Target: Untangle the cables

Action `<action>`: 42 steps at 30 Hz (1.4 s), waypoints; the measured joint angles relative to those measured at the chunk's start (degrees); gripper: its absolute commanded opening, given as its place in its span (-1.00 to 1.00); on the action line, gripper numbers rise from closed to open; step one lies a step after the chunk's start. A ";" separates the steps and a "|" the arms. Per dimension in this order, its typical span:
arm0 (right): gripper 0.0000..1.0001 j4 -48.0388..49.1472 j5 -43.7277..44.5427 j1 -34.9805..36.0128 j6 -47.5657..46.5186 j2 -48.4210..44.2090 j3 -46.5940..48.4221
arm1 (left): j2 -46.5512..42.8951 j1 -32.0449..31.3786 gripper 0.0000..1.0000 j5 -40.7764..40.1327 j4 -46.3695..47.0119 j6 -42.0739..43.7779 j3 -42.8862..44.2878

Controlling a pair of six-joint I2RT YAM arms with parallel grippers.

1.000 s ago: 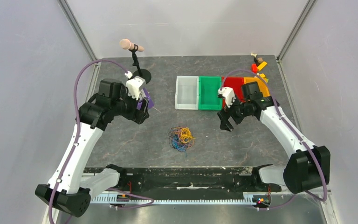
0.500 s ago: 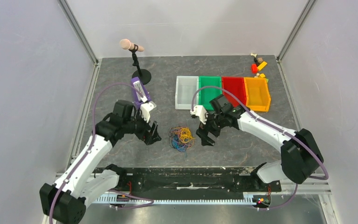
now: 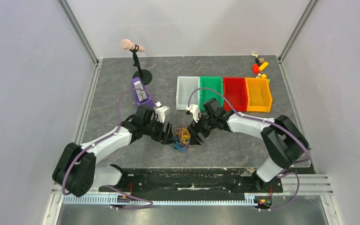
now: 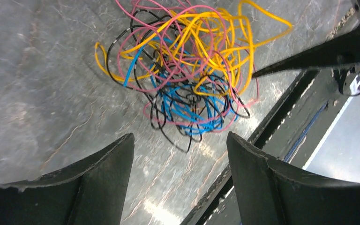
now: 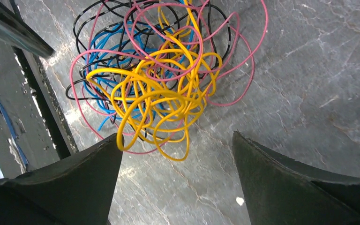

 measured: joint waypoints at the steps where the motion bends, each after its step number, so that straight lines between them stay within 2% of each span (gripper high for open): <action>1: 0.48 1.66 -0.44 0.02 1.27 0.50 -0.50 | 1.46 -0.50 0.57 -0.15 1.36 -1.51 -0.26; 2: 0.29 3.30 -0.81 0.07 2.69 0.85 -1.20 | 3.32 -1.18 0.54 -0.42 3.17 -3.30 -0.48; 4: -0.06 6.25 -1.05 0.15 5.44 1.29 -2.69 | 6.25 -2.54 0.34 -1.05 6.73 -6.27 -0.92; 6: -0.34 8.55 -0.98 0.26 7.43 1.53 -4.00 | 8.61 -3.98 -0.12 -1.38 9.51 -8.70 -1.14; 8: -0.68 9.86 -0.85 0.22 8.76 1.53 -5.07 | 10.43 -4.85 -0.72 -1.40 11.61 -10.49 -1.11; 9: -0.89 10.21 -0.81 0.07 9.05 1.46 -5.49 | 10.95 -5.07 -0.95 -1.44 12.15 -11.23 -1.11; 10: -1.00 10.47 -0.79 -0.17 9.29 1.31 -5.97 | 11.30 -5.16 -0.96 -1.46 12.46 -11.39 -1.09; 14: -1.00 7.76 -0.70 -4.15 8.66 -1.70 -7.67 | 8.66 -4.74 -0.95 -1.66 10.10 -9.97 -0.57; 18: -1.00 2.29 -0.52 -12.87 4.85 -6.93 -7.91 | -3.04 -2.43 -0.95 -1.95 2.82 -5.62 -0.50; 22: -1.00 -4.96 0.57 -22.05 -1.68 -12.17 -8.02 | -11.21 4.00 -0.95 -1.31 -2.99 -2.56 0.50; 28: -1.00 -14.08 2.43 -30.62 -10.64 -14.21 -8.20 | -10.84 5.44 -0.95 -1.49 -10.86 4.46 6.51; 33: -1.00 -20.61 3.63 -39.45 -17.03 -13.94 -5.79 | -8.28 6.19 -0.96 -2.54 -17.07 15.41 11.72; 39: -1.00 -22.45 1.31 -38.86 -18.49 -13.14 -4.46 | -3.21 6.21 -0.95 -3.13 -19.21 22.95 11.10; 40: -1.00 -22.47 0.96 -37.88 -18.32 -13.14 -4.46 | -2.38 6.21 -0.84 -3.13 -19.34 23.54 11.10; 42: -1.00 -22.29 0.02 -35.58 -17.79 -13.14 -4.46 | -1.53 5.88 0.16 -3.08 -19.43 24.35 11.10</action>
